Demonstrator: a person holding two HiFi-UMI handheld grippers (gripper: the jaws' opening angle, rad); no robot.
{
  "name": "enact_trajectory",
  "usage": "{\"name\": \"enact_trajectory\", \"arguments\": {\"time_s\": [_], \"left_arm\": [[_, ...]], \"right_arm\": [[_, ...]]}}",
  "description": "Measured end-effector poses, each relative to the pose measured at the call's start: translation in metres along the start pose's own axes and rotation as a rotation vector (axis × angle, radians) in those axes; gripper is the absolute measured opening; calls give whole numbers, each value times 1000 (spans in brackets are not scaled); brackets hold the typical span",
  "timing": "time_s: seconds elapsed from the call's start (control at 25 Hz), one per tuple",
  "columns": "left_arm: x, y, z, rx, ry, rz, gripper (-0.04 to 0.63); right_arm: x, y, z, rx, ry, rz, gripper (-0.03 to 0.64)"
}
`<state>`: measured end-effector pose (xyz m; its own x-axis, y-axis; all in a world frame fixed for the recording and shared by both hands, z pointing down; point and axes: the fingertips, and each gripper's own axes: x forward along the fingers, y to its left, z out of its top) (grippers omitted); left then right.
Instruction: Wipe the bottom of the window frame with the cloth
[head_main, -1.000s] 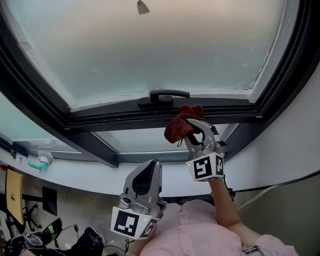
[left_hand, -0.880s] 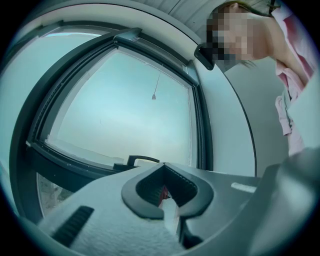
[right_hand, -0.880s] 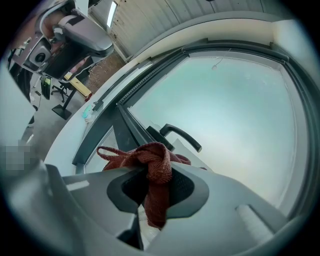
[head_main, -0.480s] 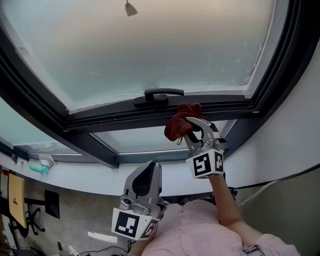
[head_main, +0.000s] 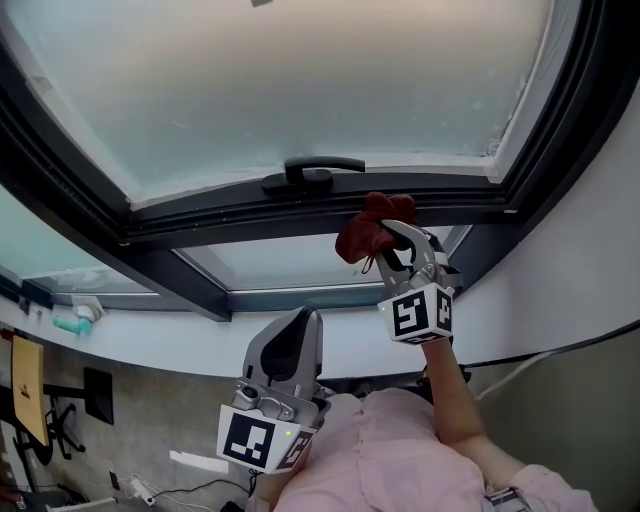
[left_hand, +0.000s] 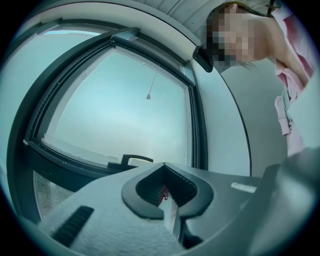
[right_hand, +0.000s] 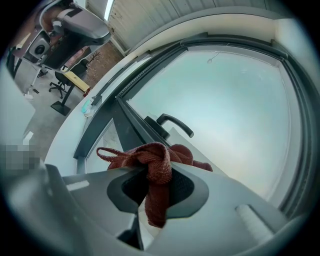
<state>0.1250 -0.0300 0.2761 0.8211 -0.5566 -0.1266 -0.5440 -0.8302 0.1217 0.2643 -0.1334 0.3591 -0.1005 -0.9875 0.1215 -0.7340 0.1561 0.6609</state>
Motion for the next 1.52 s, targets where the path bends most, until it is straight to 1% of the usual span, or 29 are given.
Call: {"name": "enact_trajectory", "arguments": {"time_s": [0.28, 0.36, 0.56, 0.68, 0.8, 0.96, 1.24, 1.52], "left_arm": [[0, -4, -1, -2, 2, -8, -2], [1, -5, -2, -2, 5, -11, -2], [5, -5, -4, -3, 11, -14, -2], [8, -5, -4, -4, 14, -17, -2], [13, -7, -5, -6, 19, -31, -2], [17, -6, -7, -8, 23, -32, -2], [22, -5, -13, -20, 34, -37, -2], [24, -4, -11, -19, 28, -39, -2]], "right_arm": [[-6, -6, -8, -8, 45, -3, 74], [-10, -12, -9, -8, 50, -23, 75], [-16, -38, -9, 31, 44, -100, 75], [-13, -45, -9, 79, 22, -93, 75], [-14, -44, -11, 80, 8, -90, 75], [-19, -49, -16, 80, 15, -108, 75], [-31, -68, -34, 140, 25, -143, 75], [-36, -75, -42, 155, 41, -161, 75]]}}
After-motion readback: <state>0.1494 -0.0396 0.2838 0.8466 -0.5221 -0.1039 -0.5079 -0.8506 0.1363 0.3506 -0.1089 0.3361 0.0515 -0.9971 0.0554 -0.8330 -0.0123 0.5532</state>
